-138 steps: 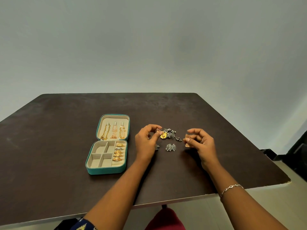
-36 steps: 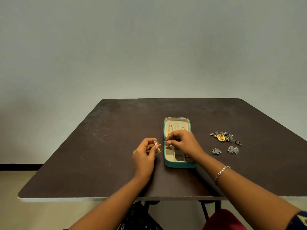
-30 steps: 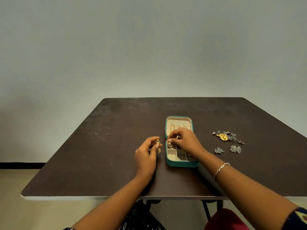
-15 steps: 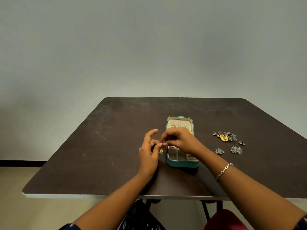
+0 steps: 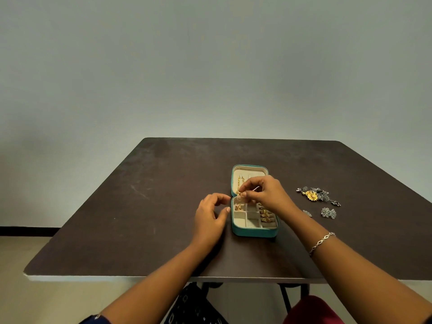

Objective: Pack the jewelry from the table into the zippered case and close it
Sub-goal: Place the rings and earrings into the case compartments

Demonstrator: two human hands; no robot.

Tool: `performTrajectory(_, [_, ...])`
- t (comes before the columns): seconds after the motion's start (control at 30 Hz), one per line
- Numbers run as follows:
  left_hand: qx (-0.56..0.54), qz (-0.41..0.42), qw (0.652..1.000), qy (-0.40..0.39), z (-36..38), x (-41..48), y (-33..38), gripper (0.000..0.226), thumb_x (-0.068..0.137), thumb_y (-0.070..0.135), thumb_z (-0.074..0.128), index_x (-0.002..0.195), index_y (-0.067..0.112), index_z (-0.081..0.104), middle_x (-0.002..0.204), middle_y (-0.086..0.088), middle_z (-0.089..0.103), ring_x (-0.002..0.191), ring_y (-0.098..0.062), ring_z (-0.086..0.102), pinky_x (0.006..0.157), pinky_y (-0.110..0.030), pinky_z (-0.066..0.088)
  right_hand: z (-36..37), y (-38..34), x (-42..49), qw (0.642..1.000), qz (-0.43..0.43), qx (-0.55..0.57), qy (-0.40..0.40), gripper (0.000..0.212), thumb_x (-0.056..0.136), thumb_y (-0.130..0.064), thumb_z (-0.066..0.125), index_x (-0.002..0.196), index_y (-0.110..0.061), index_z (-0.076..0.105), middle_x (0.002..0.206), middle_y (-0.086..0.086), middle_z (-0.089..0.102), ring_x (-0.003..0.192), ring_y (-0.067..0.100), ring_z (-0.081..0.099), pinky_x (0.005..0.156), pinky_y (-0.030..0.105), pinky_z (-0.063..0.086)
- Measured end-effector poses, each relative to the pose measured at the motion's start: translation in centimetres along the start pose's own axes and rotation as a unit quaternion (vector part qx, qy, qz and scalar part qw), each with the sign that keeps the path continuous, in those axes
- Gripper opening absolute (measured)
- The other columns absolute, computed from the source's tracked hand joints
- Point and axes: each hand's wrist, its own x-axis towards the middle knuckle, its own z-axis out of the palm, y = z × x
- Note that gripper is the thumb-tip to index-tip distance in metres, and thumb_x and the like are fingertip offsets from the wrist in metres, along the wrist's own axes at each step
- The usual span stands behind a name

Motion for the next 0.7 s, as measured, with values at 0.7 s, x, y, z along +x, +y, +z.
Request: performTrajectory(0.7, [0.076,-0.035,0.992,-0.091,0.36,-0.11,0.34,0.024,0.090,0.024,0.055,0.114,0.025,0.054,0.117,0.007,0.052,0.109,-0.004,0.043,0.087,-0.021,0.040,1.03,-0.10,0.05,0.991,0.057,-0.117,0.007,0.011,0.077,-0.012,0.071,0.088,-0.012,0.072,0.086,0.005,0.071,0.068,0.008,0.060,0.068,0.024,0.053])
